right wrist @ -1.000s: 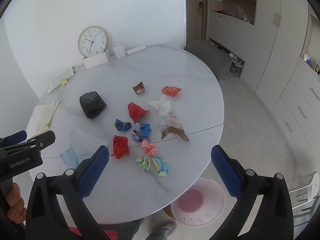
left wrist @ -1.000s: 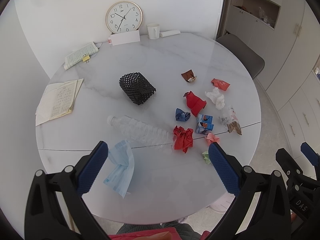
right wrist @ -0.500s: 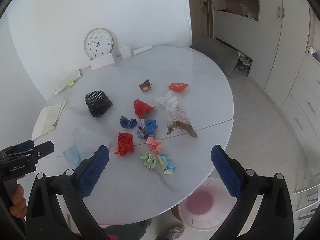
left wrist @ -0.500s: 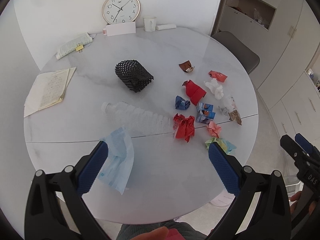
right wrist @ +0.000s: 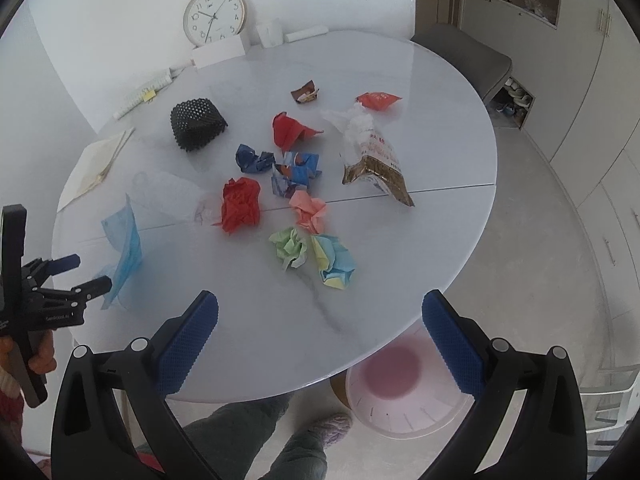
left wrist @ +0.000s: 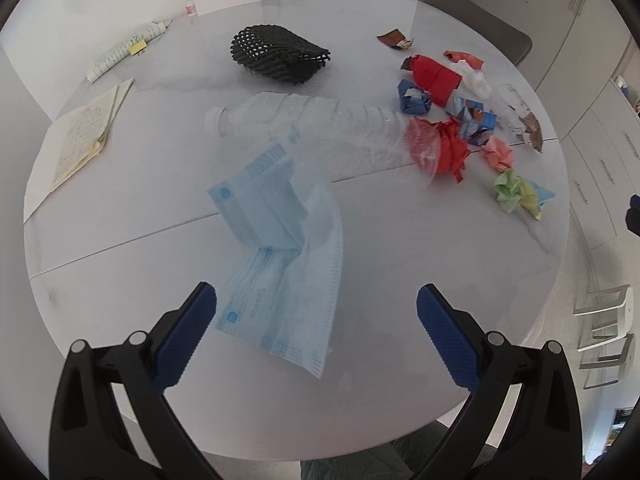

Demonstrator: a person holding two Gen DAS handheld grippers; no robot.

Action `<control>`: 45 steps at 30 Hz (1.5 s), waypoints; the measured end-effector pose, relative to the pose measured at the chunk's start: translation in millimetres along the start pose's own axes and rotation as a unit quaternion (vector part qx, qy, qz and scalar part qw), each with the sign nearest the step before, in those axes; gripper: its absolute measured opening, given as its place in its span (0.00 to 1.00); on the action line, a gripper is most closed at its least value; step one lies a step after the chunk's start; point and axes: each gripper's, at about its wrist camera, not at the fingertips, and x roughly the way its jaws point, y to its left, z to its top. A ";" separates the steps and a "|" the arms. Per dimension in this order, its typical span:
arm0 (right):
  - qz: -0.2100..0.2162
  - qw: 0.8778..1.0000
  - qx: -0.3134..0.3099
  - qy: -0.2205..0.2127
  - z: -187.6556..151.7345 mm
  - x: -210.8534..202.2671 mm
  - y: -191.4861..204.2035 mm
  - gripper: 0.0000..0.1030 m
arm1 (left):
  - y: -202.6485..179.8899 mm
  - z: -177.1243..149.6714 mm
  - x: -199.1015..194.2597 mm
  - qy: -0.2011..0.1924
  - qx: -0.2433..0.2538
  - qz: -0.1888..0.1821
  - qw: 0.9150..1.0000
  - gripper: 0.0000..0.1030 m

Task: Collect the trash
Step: 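Grasp the blue face mask with the left gripper while the right grasps yellow-blue paper, then carry the mask and the yellow-blue paper with both grippers over the pink bin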

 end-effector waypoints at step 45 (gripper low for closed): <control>-0.041 0.990 0.132 0.024 -53.8 -17.0 -151.0 0.35 | -292.2 9.9 -44.6 0.043 0.351 -0.276 0.894 0.05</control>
